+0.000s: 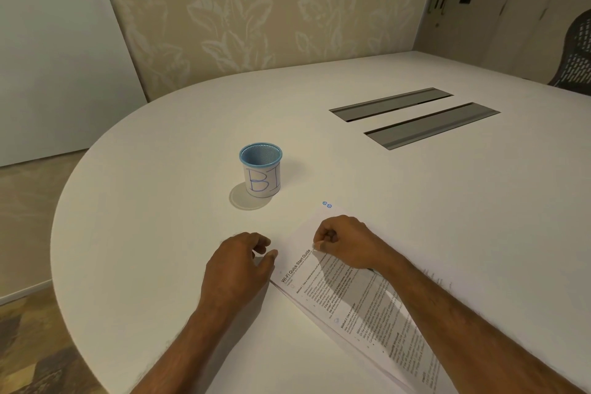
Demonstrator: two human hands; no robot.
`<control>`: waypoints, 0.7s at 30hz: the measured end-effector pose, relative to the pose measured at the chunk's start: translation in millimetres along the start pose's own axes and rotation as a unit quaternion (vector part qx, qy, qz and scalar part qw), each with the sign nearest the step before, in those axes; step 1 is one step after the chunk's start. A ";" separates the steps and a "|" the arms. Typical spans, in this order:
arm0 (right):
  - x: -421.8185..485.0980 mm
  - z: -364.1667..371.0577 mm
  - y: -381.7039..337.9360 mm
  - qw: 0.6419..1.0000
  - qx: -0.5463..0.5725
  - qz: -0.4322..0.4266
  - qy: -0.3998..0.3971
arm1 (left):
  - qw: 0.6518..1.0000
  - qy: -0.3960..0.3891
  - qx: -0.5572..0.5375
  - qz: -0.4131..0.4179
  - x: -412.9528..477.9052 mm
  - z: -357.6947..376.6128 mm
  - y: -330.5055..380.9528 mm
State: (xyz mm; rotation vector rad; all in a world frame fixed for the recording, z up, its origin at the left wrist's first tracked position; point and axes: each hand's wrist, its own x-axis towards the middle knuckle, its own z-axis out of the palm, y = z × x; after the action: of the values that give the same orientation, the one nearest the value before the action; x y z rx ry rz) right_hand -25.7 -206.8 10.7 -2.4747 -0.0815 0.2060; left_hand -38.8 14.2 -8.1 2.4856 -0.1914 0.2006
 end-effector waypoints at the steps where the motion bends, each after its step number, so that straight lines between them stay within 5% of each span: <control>1: 1.1 1.2 0.1 1.000 -0.005 -0.001 0.003 | 1.000 0.000 0.000 0.000 0.2 0.5 0.2; 17: 8.6 9.5 -14.0 0.982 -0.176 -0.047 -0.040 | 1.000 -0.004 -0.003 -0.002 0.3 0.0 -1.1; 21: 4.8 3.8 -10.7 0.989 -0.140 -0.045 -0.018 | 1.000 0.001 -0.003 -0.003 0.2 -1.2 -1.9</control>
State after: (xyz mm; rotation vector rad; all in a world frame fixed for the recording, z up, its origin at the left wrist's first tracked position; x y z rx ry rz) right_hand -21.7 -195.6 13.7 -2.7389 -0.2537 0.2139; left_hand -38.3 16.4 -8.3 2.4795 -0.1826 0.1997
